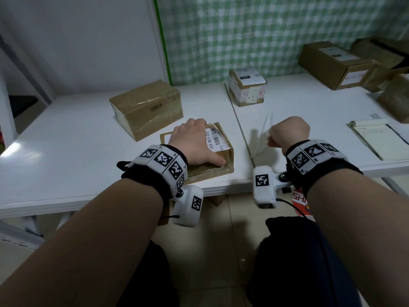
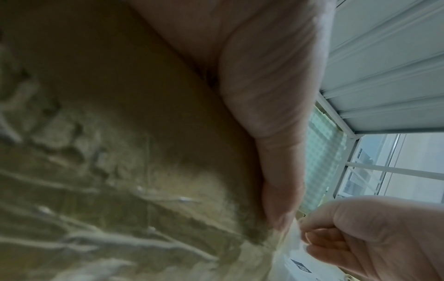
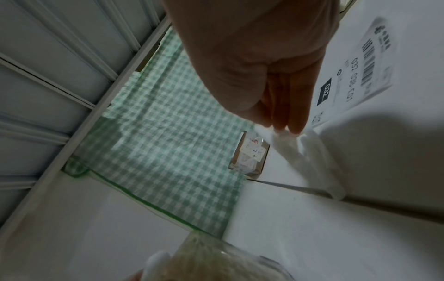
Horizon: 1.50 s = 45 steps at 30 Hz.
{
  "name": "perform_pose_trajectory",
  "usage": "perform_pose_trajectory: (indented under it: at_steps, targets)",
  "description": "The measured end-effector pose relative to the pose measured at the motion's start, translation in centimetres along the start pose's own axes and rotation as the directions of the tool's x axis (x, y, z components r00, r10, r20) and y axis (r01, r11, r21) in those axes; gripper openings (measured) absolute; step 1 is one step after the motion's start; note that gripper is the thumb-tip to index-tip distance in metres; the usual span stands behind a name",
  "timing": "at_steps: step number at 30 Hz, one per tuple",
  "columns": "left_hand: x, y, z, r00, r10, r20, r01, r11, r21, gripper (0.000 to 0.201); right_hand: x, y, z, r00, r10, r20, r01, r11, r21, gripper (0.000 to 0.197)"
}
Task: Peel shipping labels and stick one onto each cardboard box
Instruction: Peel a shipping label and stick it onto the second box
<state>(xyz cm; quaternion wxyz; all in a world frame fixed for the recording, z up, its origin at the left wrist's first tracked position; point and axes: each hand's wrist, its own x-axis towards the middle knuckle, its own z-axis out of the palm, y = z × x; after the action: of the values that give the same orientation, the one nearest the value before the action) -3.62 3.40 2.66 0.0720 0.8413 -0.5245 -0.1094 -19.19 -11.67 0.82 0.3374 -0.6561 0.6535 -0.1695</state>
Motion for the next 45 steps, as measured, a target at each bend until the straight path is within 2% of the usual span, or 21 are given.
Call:
perform_pose_trajectory:
  at_steps: [1, 5, 8, 11, 15, 18, 20, 24, 26, 27, 29, 31, 33, 35, 40, 45]
  targets:
    - [0.0, 0.0, 0.0, 1.000, 0.001, -0.001, -0.001, 1.000, -0.001, 0.113, 0.2, 0.1, 0.1, 1.000, 0.007, 0.005, -0.007, 0.997, 0.076, 0.025]
    - [-0.3, 0.1, -0.2, 1.000, 0.014, -0.010, -0.014, 1.000, -0.004, 0.111, -0.6, -0.1, 0.2, 1.000, 0.012, -0.018, -0.009, 0.988, 0.154, 0.024]
    - [-0.4, 0.0, -0.4, 0.999, 0.027, 0.020, -0.028, 0.999, 0.031, 0.115, -1.4, -0.8, 0.3, 0.988, -0.135, -0.075, 0.144, 0.979, 0.144, 0.016]
    - [-0.5, -1.2, -1.2, 0.994, 0.018, 0.106, -0.029, 0.994, 0.106, 0.126, -2.4, -2.1, 0.6, 0.936, -0.320, -0.144, 0.337, 0.934, 0.117, 0.020]
    - [-1.1, -4.0, -2.6, 0.986, -0.013, 0.167, 0.003, 0.998, 0.057, 0.134, -5.0, -5.1, 1.1, 0.819, -0.534, -0.210, 0.560, 0.824, 0.090, 0.027]
    - [-2.0, -5.8, -3.0, 0.985, -0.024, 0.168, 0.029, 0.999, -0.027, 0.128, -7.2, -7.2, 2.6, 0.679, -0.705, -0.204, 0.728, 0.683, 0.061, 0.030]
    - [-2.6, -6.6, -2.8, 0.988, -0.031, 0.154, 0.044, 0.996, -0.084, 0.124, -8.4, -8.4, 4.0, 0.576, -0.806, -0.140, 0.815, 0.578, 0.025, 0.029]
    - [-3.0, -7.0, -2.0, 0.996, -0.038, 0.086, 0.055, 0.979, -0.197, 0.128, -10.3, -9.3, 6.6, 0.413, -0.908, 0.066, 0.910, 0.414, -0.004, 0.031]
    - [-2.7, -7.2, -1.6, 0.998, -0.054, 0.043, 0.062, 0.976, -0.211, 0.127, -10.7, -9.2, 7.5, 0.358, -0.922, 0.151, 0.934, 0.355, -0.047, 0.034]
    - [-2.6, -7.3, -1.5, 0.998, -0.054, 0.036, 0.060, 0.978, -0.202, 0.125, -10.6, -9.0, 7.8, 0.348, -0.919, 0.186, 0.937, 0.340, -0.078, 0.037]
    - [-2.7, -7.4, -1.3, 0.998, -0.045, 0.034, 0.050, 0.980, -0.191, 0.118, -9.9, -8.4, 8.6, 0.356, -0.903, 0.241, 0.929, 0.316, -0.191, 0.049]
    - [-2.6, -7.6, -1.0, 0.998, -0.043, 0.038, 0.050, 0.977, -0.205, 0.115, -9.1, -7.7, 9.1, 0.415, -0.868, 0.273, 0.892, 0.329, -0.310, 0.059]
    - [-2.6, -7.7, -0.8, 0.998, -0.039, 0.040, 0.047, 0.973, -0.227, 0.115, -8.7, -7.4, 9.3, 0.471, -0.839, 0.272, 0.864, 0.377, -0.334, 0.051]
    - [-2.5, -7.8, -0.7, 0.998, -0.033, 0.044, 0.043, 0.970, -0.241, 0.115, -8.6, -7.3, 9.4, 0.488, -0.833, 0.262, 0.858, 0.402, -0.321, 0.046]
    - [-2.4, -8.0, -0.4, 0.998, -0.038, 0.041, 0.047, 0.965, -0.259, 0.113, -7.3, -6.7, 8.9, 0.590, -0.788, 0.173, 0.780, 0.503, -0.372, 0.048]
    - [-2.3, -7.9, -0.1, 0.999, -0.031, 0.030, 0.039, 0.950, -0.311, 0.112, -6.5, -5.9, 8.3, 0.599, -0.789, 0.135, 0.760, 0.507, -0.407, 0.056]
